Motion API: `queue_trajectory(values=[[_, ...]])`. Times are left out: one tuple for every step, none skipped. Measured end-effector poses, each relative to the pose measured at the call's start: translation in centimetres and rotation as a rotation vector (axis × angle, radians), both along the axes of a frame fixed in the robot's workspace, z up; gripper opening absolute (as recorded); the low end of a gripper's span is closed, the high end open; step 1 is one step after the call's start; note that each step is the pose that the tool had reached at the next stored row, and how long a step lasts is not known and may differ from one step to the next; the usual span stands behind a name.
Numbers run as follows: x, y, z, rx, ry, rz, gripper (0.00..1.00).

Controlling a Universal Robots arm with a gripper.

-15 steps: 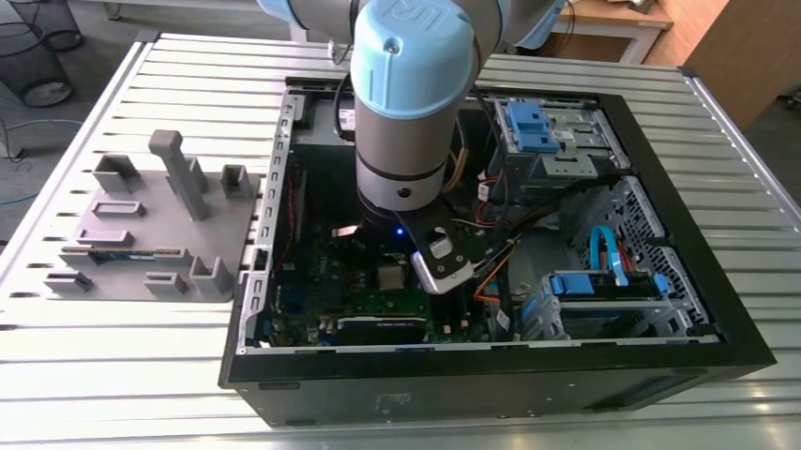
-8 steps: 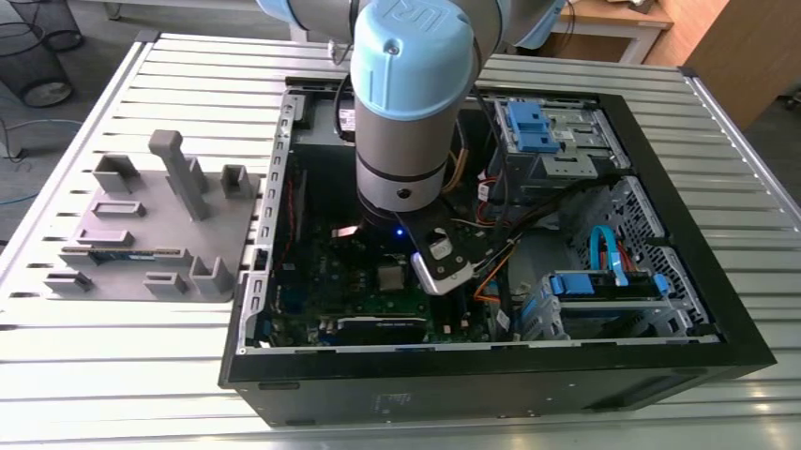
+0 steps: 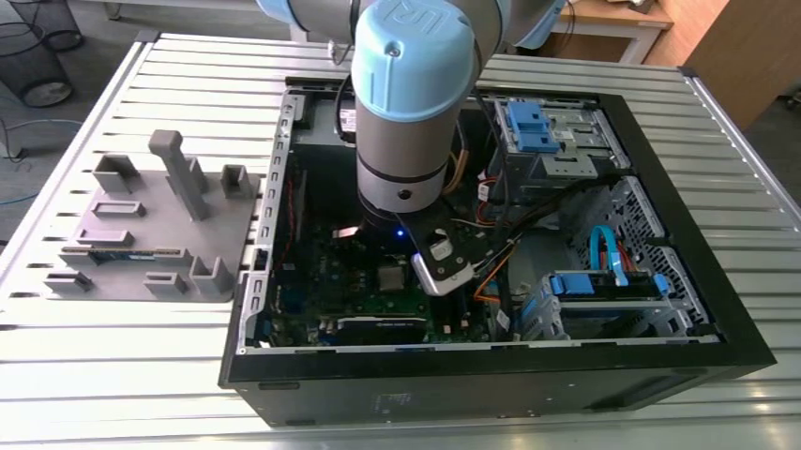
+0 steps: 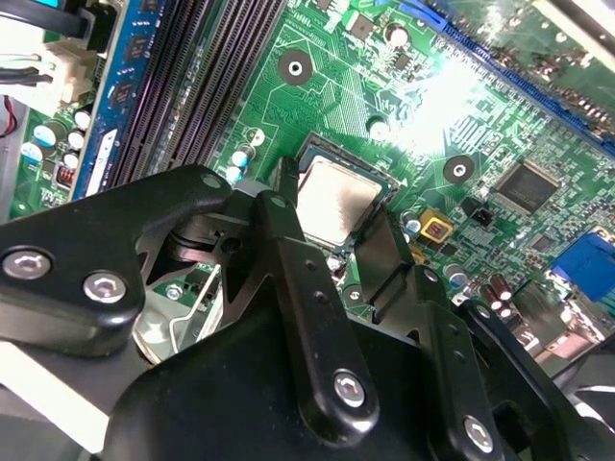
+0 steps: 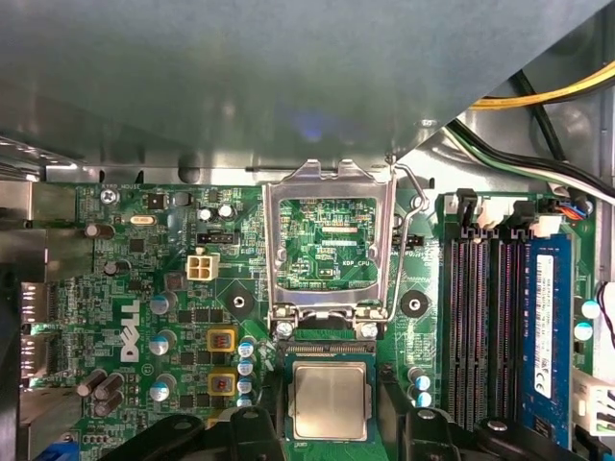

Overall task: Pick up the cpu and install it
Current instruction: 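Place the cpu into insertion slot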

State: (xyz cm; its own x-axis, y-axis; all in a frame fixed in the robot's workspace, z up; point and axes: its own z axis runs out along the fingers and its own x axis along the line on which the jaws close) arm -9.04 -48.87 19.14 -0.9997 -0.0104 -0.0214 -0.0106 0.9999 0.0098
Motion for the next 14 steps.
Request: queue_trajectory(values=[[0.0,0.0,0.0,-0.0001,0.0001,0.0,0.5],[0.0,0.0,0.0,-0.0002,0.0,0.0,0.5],[0.01,0.0,-0.02,-0.0001,0.0,0.0,0.5],[0.04,0.0,-0.03,0.0,0.0,0.0,0.5],[0.06,0.0,-0.05,0.0001,0.0,0.0,0.5],[0.07,0.0,-0.07,0.0001,0.0,0.0,0.5],[0.09,0.0,-0.08,0.0001,0.0,0.0,0.5],[0.11,0.0,-0.09,0.0,0.0,0.0,0.5],[0.15,0.0,-0.1,-0.0001,0.0,0.0,0.5],[0.19,0.0,-0.11,0.0,0.0,0.0,0.5],[0.21,0.0,-0.12,0.0,0.0,0.0,0.5],[0.22,0.0,-0.12,0.0,0.0,0.0,0.5],[0.23,0.0,-0.12,0.0,0.0,0.0,0.5],[0.23,0.0,-0.12,0.0,0.0,0.0,0.5]])
